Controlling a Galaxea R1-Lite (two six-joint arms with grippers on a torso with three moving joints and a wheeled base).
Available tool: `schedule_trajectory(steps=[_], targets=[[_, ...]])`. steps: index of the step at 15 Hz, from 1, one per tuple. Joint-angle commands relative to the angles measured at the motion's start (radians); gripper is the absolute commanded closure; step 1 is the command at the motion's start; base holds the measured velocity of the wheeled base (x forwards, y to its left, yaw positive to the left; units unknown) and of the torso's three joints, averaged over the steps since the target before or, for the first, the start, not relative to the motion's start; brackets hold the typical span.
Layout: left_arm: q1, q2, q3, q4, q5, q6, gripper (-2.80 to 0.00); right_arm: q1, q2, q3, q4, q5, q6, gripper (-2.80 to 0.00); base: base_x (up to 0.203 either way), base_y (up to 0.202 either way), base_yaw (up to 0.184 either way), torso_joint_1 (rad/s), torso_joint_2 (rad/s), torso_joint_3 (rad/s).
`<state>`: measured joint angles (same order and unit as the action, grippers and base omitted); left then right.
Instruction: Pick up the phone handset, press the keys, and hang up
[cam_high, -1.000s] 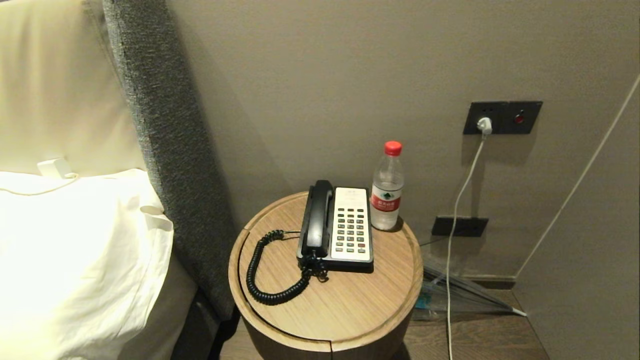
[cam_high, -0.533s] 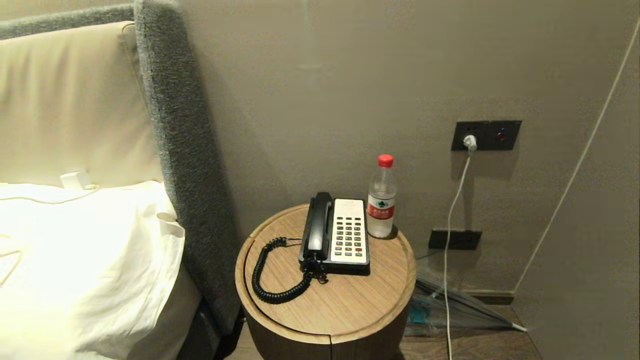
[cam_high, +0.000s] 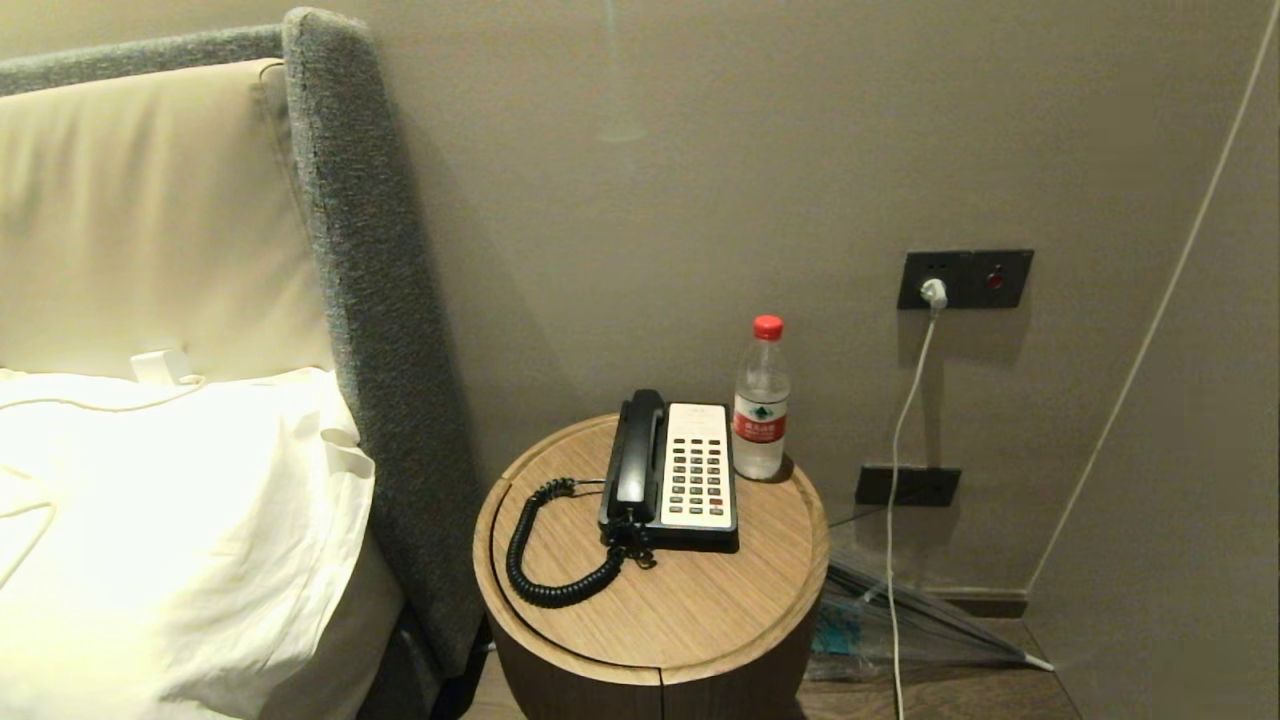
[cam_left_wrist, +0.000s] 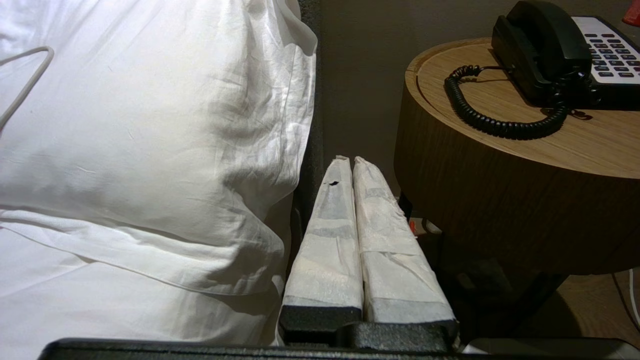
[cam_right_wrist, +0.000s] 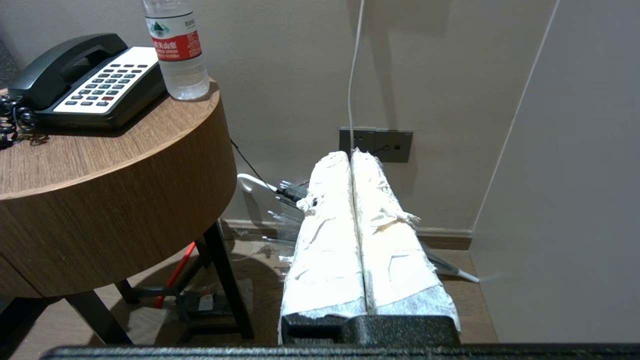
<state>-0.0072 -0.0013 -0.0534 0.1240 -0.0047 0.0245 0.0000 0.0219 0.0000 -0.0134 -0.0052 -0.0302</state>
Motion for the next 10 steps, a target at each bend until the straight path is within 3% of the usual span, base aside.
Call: schedule_trajectory(steps=[1, 10], targets=[[0.0, 0.0, 0.0, 0.0, 0.0, 0.0, 0.0, 0.0, 0.003, 0.0, 0.0, 0.0, 0.0, 0.0, 0.0, 0.0, 0.0, 0.0, 0.0, 0.0], [0.0, 0.0, 0.0, 0.001, 0.0, 0.0, 0.0, 0.002, 0.003, 0.002, 0.001, 0.001, 0.0, 0.0, 0.0, 0.0, 0.0, 0.0, 0.0, 0.0]])
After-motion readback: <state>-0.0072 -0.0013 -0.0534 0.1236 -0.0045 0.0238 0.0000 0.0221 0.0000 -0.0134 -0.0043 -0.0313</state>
